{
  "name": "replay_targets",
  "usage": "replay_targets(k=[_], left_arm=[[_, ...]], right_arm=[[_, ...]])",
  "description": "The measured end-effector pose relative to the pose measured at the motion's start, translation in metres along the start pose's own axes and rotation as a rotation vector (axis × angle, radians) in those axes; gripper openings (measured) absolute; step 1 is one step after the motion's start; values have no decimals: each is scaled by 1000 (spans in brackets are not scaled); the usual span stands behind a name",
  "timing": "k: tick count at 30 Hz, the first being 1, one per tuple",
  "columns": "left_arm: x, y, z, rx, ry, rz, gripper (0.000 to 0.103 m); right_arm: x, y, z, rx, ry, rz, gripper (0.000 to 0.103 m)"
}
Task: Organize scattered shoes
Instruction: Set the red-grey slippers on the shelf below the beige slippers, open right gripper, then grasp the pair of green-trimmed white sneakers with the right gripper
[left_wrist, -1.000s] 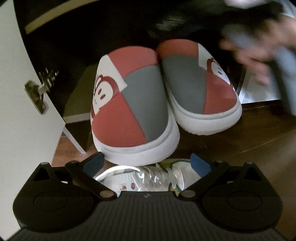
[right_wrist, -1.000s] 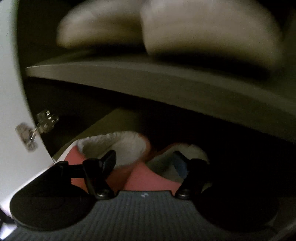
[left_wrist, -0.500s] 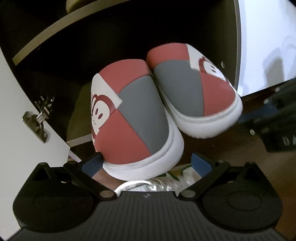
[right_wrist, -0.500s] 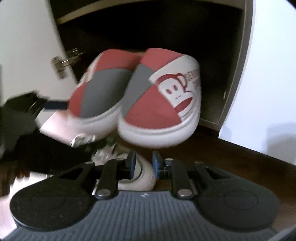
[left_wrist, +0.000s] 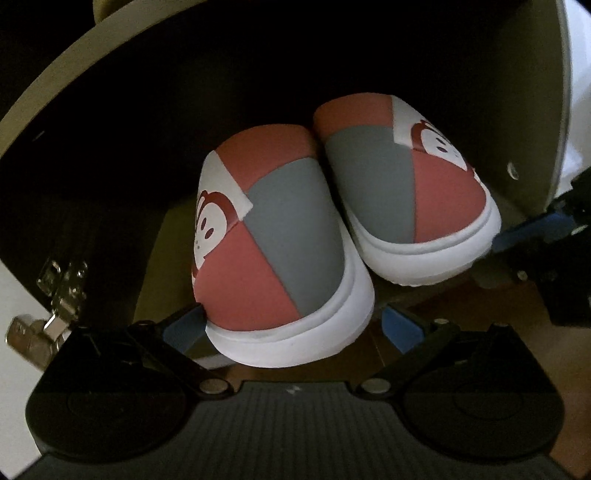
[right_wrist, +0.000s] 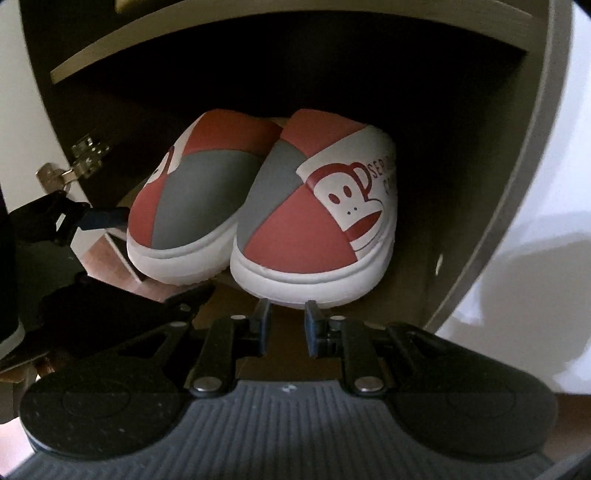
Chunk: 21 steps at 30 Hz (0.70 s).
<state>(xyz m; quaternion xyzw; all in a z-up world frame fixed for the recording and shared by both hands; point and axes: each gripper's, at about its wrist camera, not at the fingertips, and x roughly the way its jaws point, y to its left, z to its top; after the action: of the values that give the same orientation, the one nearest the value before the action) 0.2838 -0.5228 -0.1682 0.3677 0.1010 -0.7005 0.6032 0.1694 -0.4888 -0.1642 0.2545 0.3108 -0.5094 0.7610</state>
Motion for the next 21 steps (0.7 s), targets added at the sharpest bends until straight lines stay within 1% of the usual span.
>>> replay_targets(k=[3, 5, 8, 10, 11, 12, 13, 14, 15, 16, 17, 18, 19, 21], left_arm=[[-11, 3, -9, 6, 9, 30, 101], [-40, 7, -28, -30, 20, 62, 101], [-91, 2, -70, -92, 68, 109, 101], [-126, -5, -101, -134, 109, 133, 101], [-141, -9, -114, -151, 126, 143, 101], [-152, -11, -125, -183, 160, 163, 102], [-162, -9, -140, -255, 233, 204, 98], [-171, -6, -153, -318, 278, 234, 98], [-178, -3, -161, -365, 272, 245, 98], [-185, 0, -168, -413, 266, 256, 98], [-190, 2, -174, -440, 264, 268, 98], [-192, -2, -175, -425, 268, 276, 98], [-195, -8, -176, -395, 266, 277, 98], [-198, -19, -175, -365, 256, 276, 98]], right_arm=[[-4, -4, -4, -4, 8, 26, 18], [-12, -8, -13, -26, 17, 47, 19], [-27, -11, -29, -141, 54, 124, 31], [-31, -1, -40, -259, 75, 189, 35], [-31, 12, -44, -341, 82, 248, 35], [-30, 25, -47, -405, 83, 299, 36], [-28, 35, -47, -444, 85, 334, 41], [-25, 55, -50, -515, 84, 388, 52], [-21, 78, -53, -593, 81, 447, 69], [-18, 91, -55, -636, 80, 472, 73], [-8, 116, -60, -717, 83, 499, 75], [4, 136, -66, -785, 98, 496, 75], [12, 147, -69, -819, 108, 482, 75], [37, 166, -78, -872, 176, 447, 75]])
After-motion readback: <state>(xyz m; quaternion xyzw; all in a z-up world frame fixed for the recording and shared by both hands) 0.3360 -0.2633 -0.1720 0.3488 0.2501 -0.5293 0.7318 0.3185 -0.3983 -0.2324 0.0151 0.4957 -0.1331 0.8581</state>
